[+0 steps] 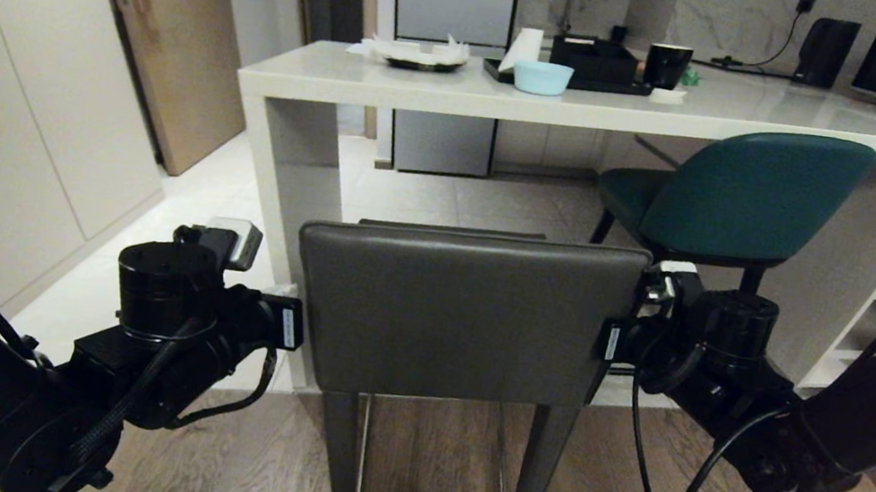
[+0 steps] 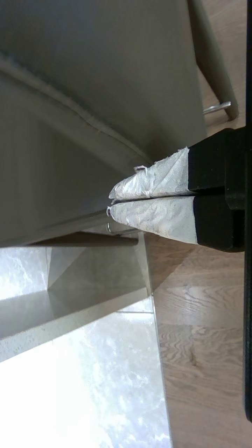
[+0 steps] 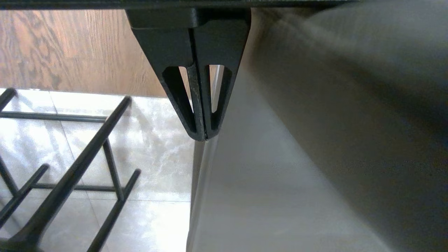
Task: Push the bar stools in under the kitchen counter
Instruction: Push the gray chair back under the dining table
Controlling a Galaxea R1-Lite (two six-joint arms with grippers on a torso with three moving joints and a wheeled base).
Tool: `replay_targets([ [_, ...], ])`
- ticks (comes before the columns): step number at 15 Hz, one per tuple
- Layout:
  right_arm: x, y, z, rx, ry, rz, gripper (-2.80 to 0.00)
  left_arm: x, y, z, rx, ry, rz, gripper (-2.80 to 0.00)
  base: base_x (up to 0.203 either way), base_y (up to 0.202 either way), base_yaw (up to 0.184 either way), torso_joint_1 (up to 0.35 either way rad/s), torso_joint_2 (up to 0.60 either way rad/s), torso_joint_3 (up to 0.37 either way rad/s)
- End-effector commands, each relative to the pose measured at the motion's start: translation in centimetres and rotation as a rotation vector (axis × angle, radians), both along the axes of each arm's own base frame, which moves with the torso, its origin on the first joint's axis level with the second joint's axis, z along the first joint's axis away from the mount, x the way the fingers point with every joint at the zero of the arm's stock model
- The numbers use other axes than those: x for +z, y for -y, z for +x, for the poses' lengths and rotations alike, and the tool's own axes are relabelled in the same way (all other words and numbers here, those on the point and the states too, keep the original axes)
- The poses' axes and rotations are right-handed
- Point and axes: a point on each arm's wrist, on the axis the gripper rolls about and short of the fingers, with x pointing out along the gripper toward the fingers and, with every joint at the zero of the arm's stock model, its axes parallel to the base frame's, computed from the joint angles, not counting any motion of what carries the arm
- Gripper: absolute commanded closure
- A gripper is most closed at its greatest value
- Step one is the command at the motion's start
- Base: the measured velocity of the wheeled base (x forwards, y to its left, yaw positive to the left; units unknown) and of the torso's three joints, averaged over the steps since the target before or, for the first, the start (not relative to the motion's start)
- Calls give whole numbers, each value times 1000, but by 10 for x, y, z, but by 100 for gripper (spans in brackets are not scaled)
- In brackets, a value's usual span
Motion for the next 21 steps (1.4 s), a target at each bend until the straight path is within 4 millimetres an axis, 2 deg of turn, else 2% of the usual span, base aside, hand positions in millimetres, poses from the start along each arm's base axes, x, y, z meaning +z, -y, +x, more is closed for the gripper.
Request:
replay_targets([
  [1,2,-5,-8,16,6,2,0,-2,1,2,1,-1,0,0,0,0,0,0,0,0],
  [5,12,-5,-17,23,43,13,0,-2,2,3,-1,0,0,0,0,0,0,0,0,0],
  [11,9,-4,-36,35,41,14,0,-13,7,9,-11,-23,29,0,0,0,0,0,0,0],
  [16,12,5,-30,-6,61,17,0,-25,10,33,6,-30,49,0,0,0,0,0,0,0],
  [21,10,2,-26,0,59,10,0,-26,12,36,1,-23,66,0,0,0,0,0,0,0],
])
